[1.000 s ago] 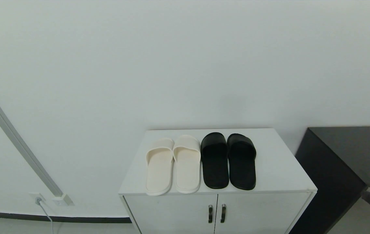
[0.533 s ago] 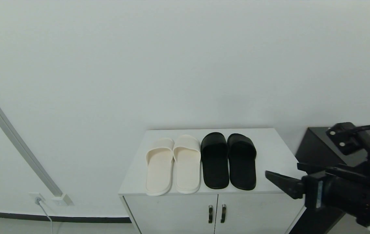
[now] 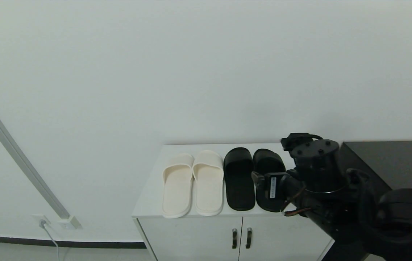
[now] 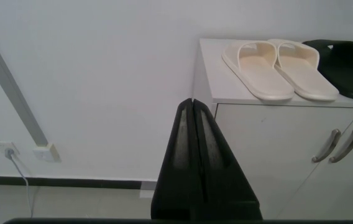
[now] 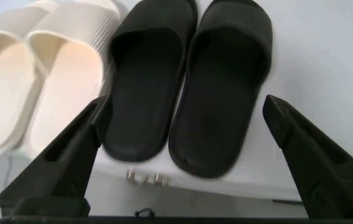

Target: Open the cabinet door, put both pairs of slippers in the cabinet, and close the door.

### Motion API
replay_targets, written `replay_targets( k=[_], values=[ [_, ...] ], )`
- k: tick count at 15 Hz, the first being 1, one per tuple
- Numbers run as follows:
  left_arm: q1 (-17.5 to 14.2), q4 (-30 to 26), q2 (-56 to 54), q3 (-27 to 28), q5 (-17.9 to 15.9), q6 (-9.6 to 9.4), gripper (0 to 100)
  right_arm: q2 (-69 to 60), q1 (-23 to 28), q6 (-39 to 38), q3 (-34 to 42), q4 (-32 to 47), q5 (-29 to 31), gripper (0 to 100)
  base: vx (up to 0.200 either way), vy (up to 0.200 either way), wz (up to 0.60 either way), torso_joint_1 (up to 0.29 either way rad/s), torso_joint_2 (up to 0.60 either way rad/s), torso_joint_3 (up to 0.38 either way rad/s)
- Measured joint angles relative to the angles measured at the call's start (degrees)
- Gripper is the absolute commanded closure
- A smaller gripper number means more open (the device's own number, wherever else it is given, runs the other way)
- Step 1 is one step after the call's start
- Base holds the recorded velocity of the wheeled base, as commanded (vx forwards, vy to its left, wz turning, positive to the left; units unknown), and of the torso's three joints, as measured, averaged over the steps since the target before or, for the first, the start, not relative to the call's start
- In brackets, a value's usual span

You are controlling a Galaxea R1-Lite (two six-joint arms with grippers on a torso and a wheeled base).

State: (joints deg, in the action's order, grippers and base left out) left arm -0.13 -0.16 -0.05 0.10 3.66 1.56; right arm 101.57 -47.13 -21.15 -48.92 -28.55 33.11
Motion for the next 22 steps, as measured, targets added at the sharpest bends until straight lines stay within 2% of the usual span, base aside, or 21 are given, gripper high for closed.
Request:
replay_targets(
  k=[4, 10, 16, 20, 21, 22],
  values=[
    [0.0, 0.0, 0.0, 0.0, 0.0, 0.00, 100, 9.8, 0.6, 0.0, -4.5, -4.6, 3.4, 0, 0.000, 0.000, 0.00, 0.000, 0.00, 0.000],
    [0.0, 0.0, 0.0, 0.0, 0.0, 0.00, 100, 21.8, 3.9, 0.6, -12.3, -8.6, 5.5, 0, 0.000, 0.000, 0.00, 0.000, 0.00, 0.000],
    [0.0, 0.0, 0.0, 0.0, 0.0, -0.01, 100, 30.0, 8.4, 7.3, -20.8, -14.0, 6.1, 0, 0.000, 0.000, 0.00, 0.000, 0.00, 0.000],
    [0.0, 0.0, 0.0, 0.0, 0.0, 0.00, 100, 33.7, 9.6, 9.5, -25.2, -14.8, 6.0, 0, 0.000, 0.000, 0.00, 0.000, 0.00, 0.000],
    [0.0, 0.0, 0.0, 0.0, 0.0, 0.00, 100, 34.3, 9.8, 9.5, -25.9, -15.0, 6.0, 100, 0.000, 0.000, 0.00, 0.000, 0.00, 0.000],
    [0.0, 0.0, 0.0, 0.0, 0.0, 0.00, 100, 34.7, 9.9, 9.5, -26.3, -15.4, 6.0, 100, 0.000, 0.000, 0.00, 0.000, 0.00, 0.000]
  ],
)
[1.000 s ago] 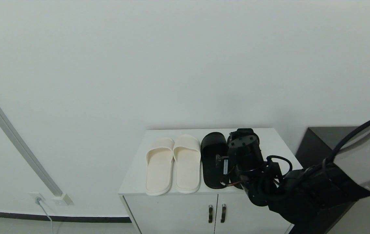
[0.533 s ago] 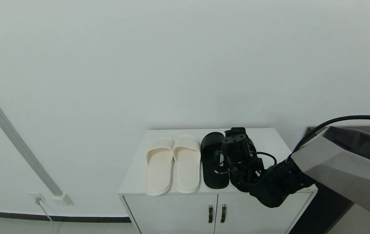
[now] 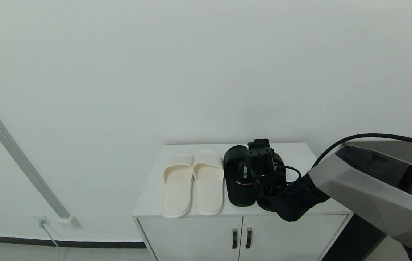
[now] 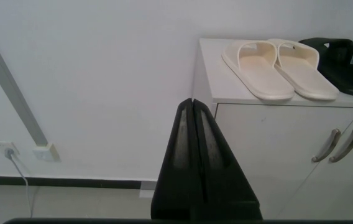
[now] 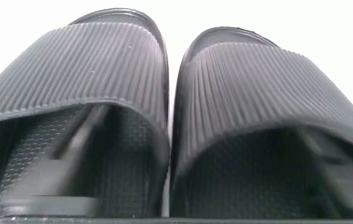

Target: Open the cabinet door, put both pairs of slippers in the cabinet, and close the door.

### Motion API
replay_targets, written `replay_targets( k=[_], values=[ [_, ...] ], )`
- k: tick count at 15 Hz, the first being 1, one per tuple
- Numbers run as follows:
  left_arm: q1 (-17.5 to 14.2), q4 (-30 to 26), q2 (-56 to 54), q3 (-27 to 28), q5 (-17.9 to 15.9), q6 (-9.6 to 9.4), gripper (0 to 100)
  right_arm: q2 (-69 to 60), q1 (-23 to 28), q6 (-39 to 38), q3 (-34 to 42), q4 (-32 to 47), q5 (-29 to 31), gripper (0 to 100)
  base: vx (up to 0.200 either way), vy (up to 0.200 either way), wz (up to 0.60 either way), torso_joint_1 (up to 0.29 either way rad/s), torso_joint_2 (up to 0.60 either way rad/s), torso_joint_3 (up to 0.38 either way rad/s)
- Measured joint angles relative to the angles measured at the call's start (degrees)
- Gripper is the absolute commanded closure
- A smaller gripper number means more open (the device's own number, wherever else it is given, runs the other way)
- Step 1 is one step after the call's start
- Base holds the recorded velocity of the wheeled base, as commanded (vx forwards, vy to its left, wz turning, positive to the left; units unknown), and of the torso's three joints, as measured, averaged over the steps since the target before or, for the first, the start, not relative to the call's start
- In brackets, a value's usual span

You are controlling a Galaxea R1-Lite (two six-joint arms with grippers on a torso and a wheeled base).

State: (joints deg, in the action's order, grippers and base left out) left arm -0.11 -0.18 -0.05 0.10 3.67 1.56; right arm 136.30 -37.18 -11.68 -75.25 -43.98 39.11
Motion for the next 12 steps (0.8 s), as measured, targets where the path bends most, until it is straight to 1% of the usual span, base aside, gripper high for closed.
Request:
replay_targets(
  k=[6, 9, 10, 12],
  values=[
    [0.0, 0.0, 0.0, 0.0, 0.0, 0.05, 100, 0.1, 0.3, 0.0, 0.2, -0.5, 0.0, 100, 0.000, 0.000, 0.00, 0.000, 0.00, 0.000],
    [0.0, 0.0, 0.0, 0.0, 0.0, 0.07, 100, -3.3, 0.3, 0.0, 3.2, -0.4, -1.0, 100, 0.000, 0.000, 0.00, 0.000, 0.00, 0.000],
    [0.0, 0.0, 0.0, 0.0, 0.0, 0.07, 100, -5.5, 0.1, 0.1, 5.3, -0.4, -2.5, 100, 0.000, 0.000, 0.00, 0.000, 0.00, 0.000],
    [0.0, 0.0, 0.0, 0.0, 0.0, 0.02, 100, -11.4, -0.7, 0.8, 11.0, -0.5, -8.4, 100, 0.000, 0.000, 0.00, 0.000, 0.00, 0.000]
  ],
)
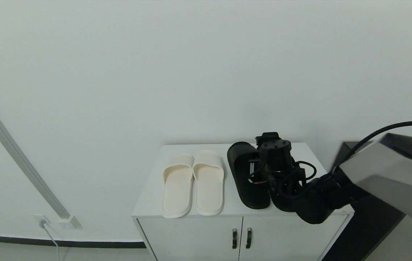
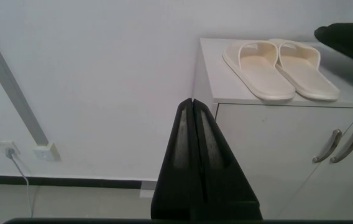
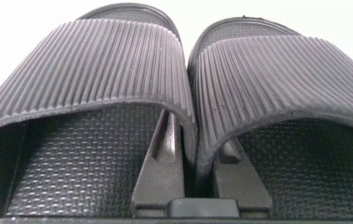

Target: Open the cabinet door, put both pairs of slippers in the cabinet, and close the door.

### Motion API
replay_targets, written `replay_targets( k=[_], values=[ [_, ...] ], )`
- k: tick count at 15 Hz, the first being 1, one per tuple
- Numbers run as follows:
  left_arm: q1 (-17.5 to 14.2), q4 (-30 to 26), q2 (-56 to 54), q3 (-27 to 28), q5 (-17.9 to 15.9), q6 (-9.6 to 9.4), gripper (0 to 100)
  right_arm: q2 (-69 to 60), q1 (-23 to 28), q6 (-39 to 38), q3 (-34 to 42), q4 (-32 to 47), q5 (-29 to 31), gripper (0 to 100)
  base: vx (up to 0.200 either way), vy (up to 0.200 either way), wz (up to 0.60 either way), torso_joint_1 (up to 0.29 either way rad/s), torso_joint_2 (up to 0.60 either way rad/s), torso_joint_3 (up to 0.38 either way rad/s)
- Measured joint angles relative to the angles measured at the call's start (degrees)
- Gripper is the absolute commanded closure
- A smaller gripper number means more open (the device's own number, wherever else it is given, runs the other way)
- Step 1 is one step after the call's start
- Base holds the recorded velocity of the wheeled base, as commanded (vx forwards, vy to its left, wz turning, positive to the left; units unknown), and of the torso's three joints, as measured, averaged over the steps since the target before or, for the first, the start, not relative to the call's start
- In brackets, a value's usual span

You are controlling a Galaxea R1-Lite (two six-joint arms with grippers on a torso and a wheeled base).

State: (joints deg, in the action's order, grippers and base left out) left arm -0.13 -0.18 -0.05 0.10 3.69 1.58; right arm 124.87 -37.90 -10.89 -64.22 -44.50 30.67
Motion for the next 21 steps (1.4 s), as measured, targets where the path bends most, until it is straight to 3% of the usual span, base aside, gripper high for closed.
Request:
replay_targets(
  k=[7, 8, 13, 17, 21],
  values=[
    [0.0, 0.1, 0.0, 0.0, 0.1, -0.04, 100, -26.2, -2.6, 7.9, 24.8, 0.0, -39.1, 100, 0.000, 0.000, 0.00, 0.000, 0.00, 0.000],
    [0.0, 0.1, 0.0, 0.0, 0.1, -0.02, 100, -28.6, -3.1, 9.0, 26.9, 0.1, -42.4, 100, 0.000, 0.000, 0.00, 0.000, 0.00, 0.000],
    [0.0, 0.0, 0.0, 0.0, 0.1, -0.04, 100, -32.1, -1.6, 24.4, 30.7, -2.5, -45.6, 100, 0.000, 0.000, 0.00, 0.000, 0.00, 0.000],
    [0.0, 0.1, 0.0, 0.0, 0.1, -0.04, 100, -30.7, -0.7, 23.1, 31.1, -5.0, -46.8, 100, 0.000, 0.000, 0.00, 0.000, 0.00, 0.000],
    [0.0, 0.1, 0.0, 0.0, 0.1, -0.04, 100, -30.5, -0.7, 21.8, 31.5, -5.2, -47.0, 100, -0.200, 0.000, 0.00, 0.002, 0.00, 0.004]
  ],
)
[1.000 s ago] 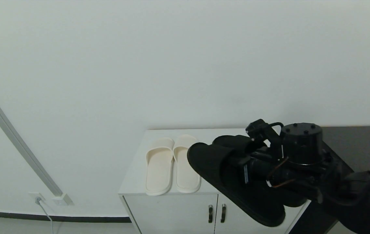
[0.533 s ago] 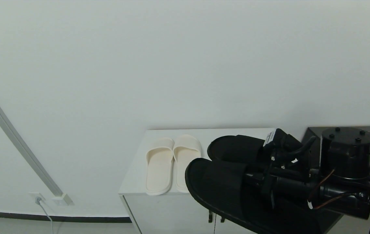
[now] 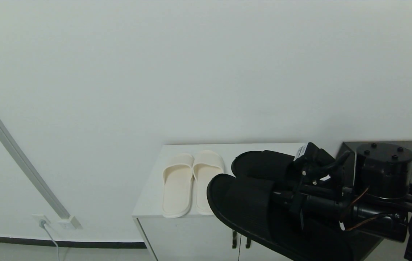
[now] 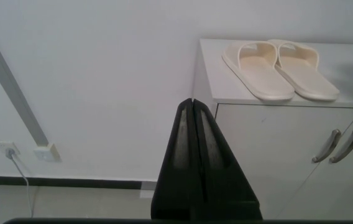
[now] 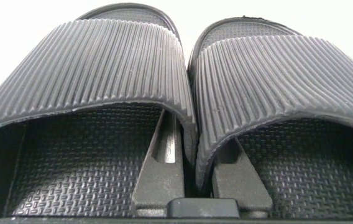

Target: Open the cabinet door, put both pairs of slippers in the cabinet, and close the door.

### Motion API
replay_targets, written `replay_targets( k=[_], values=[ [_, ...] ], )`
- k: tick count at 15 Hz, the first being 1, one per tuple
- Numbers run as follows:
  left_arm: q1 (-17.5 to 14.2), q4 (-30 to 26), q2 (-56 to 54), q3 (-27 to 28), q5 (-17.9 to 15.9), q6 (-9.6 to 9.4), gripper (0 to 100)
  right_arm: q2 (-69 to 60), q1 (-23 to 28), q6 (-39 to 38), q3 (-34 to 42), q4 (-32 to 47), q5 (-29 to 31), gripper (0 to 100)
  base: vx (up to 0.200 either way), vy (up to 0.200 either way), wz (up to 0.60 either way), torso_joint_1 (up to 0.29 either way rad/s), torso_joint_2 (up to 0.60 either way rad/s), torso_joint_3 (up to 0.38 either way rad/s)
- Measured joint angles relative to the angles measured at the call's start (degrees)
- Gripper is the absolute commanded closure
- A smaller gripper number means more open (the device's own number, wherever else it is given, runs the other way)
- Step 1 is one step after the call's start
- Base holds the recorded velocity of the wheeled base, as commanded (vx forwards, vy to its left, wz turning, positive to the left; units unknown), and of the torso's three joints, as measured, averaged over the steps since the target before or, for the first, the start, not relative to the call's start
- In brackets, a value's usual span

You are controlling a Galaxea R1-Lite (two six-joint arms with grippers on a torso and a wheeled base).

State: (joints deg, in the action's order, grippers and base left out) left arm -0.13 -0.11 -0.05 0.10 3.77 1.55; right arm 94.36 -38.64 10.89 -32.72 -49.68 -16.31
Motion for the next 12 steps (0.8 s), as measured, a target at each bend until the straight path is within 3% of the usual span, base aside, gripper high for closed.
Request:
replay_targets(
  k=[6, 12],
  values=[
    [0.0, 0.0, 0.0, 0.0, 0.0, 0.01, 100, 0.2, -0.2, -0.3, 0.7, 0.0, 0.0, 100, -0.200, 0.000, 0.00, 0.000, 0.00, 0.004],
    [0.0, 0.0, 0.0, 0.0, 0.0, 0.04, 100, 0.2, -0.3, 0.0, 2.3, -0.8, -1.9, 100, 0.000, 0.000, 0.00, 0.000, 0.00, 0.000]
  ],
)
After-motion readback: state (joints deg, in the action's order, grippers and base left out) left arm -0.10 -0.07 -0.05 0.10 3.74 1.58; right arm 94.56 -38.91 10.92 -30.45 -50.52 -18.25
